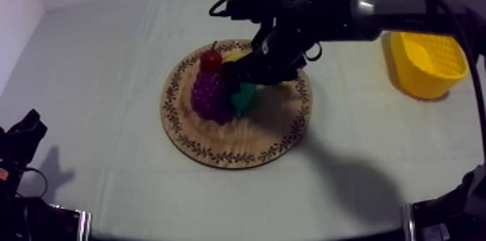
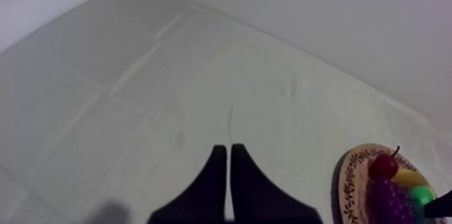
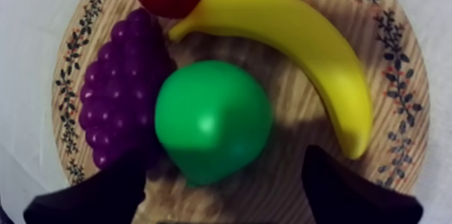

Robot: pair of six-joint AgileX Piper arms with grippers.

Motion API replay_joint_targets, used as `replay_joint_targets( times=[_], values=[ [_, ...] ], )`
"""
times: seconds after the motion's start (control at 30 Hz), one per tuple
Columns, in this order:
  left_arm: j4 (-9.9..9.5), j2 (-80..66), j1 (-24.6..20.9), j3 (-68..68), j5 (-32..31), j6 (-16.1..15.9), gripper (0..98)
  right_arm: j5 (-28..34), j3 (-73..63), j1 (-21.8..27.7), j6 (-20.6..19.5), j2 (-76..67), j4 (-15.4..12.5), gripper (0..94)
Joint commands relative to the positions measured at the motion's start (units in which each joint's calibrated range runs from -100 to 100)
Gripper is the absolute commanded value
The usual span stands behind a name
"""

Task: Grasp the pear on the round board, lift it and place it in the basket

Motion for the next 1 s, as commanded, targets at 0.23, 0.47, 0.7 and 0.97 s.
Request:
replay_joint_targets(
  times=[0.23,0.47,0.7,0.97],
  values=[
    [0.00,0.02,-0.02,0.02,0.01,0.01,0.1,-0.21,-1.69,0.28,-0.21,1.98,0.60,64.4],
    [0.00,0.02,-0.02,0.02,0.01,0.01,0.1,-0.39,-3.14,0.19,0.27,3.57,0.25,63.0],
    [0.00,0.02,-0.02,0.02,0.01,0.01,0.1,-0.64,-4.45,0.27,0.60,5.26,0.18,61.4],
    [0.00,0.02,-0.02,0.02,0.01,0.01,0.1,-0.98,-5.86,0.33,0.82,6.98,0.03,58.5]
  ],
)
